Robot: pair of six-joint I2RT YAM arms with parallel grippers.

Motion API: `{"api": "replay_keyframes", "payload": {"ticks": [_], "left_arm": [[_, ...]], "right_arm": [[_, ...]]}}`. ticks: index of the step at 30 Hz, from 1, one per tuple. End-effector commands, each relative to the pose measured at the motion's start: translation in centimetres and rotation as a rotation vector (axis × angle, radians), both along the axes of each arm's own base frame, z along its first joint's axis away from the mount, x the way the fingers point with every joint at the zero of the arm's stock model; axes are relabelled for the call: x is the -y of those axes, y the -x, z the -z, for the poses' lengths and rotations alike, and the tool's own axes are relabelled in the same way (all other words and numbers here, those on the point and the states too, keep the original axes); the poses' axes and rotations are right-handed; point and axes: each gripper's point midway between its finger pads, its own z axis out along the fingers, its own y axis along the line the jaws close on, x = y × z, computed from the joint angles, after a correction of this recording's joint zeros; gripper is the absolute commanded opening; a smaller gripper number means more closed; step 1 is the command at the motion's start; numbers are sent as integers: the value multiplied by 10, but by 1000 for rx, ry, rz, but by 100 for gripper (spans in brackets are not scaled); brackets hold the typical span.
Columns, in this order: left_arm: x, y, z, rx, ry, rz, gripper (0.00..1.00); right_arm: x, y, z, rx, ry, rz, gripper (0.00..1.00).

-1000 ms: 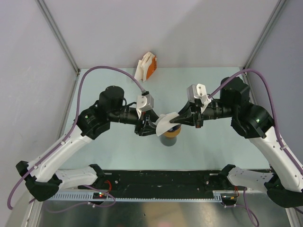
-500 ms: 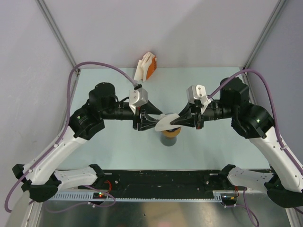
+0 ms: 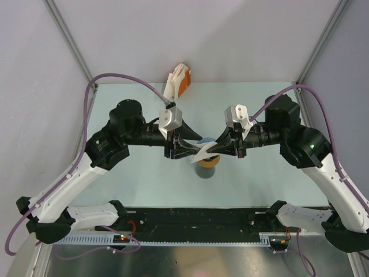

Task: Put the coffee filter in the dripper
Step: Adjust the coffee filter.

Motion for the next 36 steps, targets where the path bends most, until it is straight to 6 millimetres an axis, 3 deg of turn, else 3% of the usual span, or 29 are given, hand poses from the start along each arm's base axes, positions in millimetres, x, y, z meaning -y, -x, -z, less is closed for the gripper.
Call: {"api": "replay_keyframes", "payload": {"ticks": [1, 9, 13, 15, 17, 20, 29, 36], "left_arm": [[1, 2, 4, -43, 4, -1, 47], [-2, 10, 14, -61, 3, 67, 29], [-3, 13, 13, -56, 12, 84, 10], [-4, 13, 11, -55, 15, 78, 3], [-4, 9, 12, -41, 15, 54, 1], [-7, 4, 17, -16, 5, 18, 0], [-7, -11, 40, 44, -117, -27, 0], [-10, -19, 45, 139, -183, -58, 0]], "right_arm": [[2, 4, -19, 50, -58, -2, 0], [2, 10, -25, 47, -90, -17, 0], [2, 10, -28, 44, -102, -13, 0], [4, 10, -29, 45, -102, -5, 6], [5, 8, -30, 53, -98, 17, 18], [9, 4, -31, 87, -85, 44, 25], [10, 0, -22, 108, 8, 45, 23], [12, 0, 1, 97, 133, 3, 23]]}}
